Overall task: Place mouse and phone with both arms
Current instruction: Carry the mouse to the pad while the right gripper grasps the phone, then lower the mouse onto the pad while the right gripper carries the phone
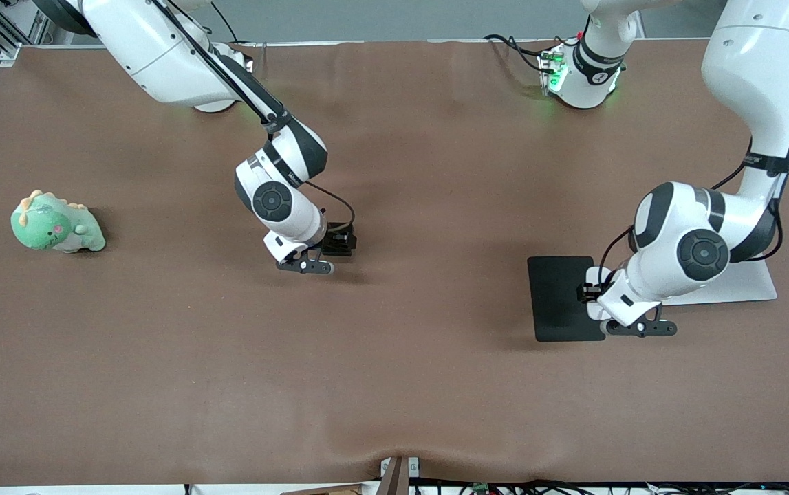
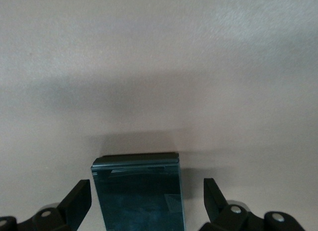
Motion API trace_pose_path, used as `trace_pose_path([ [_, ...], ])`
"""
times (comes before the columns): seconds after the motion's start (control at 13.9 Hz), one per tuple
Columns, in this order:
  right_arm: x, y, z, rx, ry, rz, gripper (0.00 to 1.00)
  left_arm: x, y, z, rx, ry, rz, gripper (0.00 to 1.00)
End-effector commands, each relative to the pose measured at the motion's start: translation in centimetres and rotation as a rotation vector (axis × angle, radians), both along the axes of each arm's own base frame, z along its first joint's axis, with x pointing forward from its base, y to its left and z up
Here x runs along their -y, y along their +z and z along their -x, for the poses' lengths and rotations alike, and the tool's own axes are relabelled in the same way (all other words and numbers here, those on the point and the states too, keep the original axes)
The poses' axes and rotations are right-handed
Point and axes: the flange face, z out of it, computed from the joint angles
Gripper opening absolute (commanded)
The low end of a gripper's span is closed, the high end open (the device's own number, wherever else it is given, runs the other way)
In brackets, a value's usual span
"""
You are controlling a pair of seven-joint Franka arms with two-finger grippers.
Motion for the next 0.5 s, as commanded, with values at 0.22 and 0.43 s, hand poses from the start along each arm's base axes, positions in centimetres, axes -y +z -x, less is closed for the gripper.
trace_pose_path([
  [0.22, -1.0, -1.3, 0.6, 0.031, -0.008, 0.041, 1.00, 2.4, -4.4, 1.2, -0.011, -0.050, 0.020, 0.50],
  [0.43, -1.1, -1.7, 0.6, 0.032, -0.022, 0.035, 1.00, 1.3, -5.7, 1.7, 0.001, -0.083, -0.018, 0.51],
])
